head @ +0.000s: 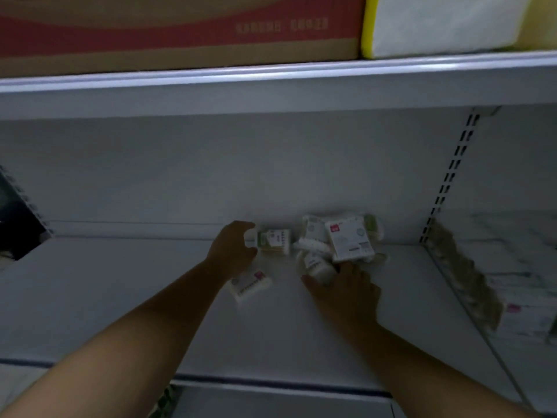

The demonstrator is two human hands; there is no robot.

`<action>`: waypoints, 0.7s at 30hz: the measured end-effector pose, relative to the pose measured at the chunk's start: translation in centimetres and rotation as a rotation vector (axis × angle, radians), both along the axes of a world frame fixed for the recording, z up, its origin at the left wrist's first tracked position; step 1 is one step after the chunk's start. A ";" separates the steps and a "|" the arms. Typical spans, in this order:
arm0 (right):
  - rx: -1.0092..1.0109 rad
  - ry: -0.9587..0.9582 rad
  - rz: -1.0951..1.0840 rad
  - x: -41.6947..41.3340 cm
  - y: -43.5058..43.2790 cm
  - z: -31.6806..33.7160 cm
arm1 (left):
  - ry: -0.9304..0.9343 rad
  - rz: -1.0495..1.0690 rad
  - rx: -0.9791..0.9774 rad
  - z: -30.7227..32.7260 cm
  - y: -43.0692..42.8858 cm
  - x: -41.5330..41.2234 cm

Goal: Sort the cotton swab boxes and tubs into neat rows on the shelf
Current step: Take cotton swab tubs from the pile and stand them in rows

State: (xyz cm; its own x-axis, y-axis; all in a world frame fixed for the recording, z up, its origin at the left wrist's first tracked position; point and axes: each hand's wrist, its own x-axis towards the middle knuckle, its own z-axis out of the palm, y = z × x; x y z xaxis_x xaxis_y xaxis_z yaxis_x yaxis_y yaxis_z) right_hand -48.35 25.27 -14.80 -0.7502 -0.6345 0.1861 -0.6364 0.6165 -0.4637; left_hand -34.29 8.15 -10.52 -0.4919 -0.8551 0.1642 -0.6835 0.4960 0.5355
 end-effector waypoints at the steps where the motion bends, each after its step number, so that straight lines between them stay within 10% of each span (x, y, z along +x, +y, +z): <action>1: -0.012 -0.011 0.008 0.0 0.0 0.0 | -0.013 -0.043 -0.019 -0.1 -0.6 -0.6; 10: -0.152 -0.369 0.116 0.1 1.2 1.6 | -0.256 -0.394 -0.104 0.3 -3.6 -2.5; 21: -0.437 -0.765 0.068 2.4 8.6 3.2 | 0.324 -0.709 1.020 4.5 -2.7 0.9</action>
State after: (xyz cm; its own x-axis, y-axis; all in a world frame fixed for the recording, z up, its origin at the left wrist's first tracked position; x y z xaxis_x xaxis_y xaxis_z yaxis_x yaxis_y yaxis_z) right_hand -45.94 33.82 -11.64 -0.7316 -0.6720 -0.1150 -0.0844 0.2566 -0.9628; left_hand -33.40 5.42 -6.00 -0.9495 -0.2331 -0.2101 -0.2078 -0.0344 0.9776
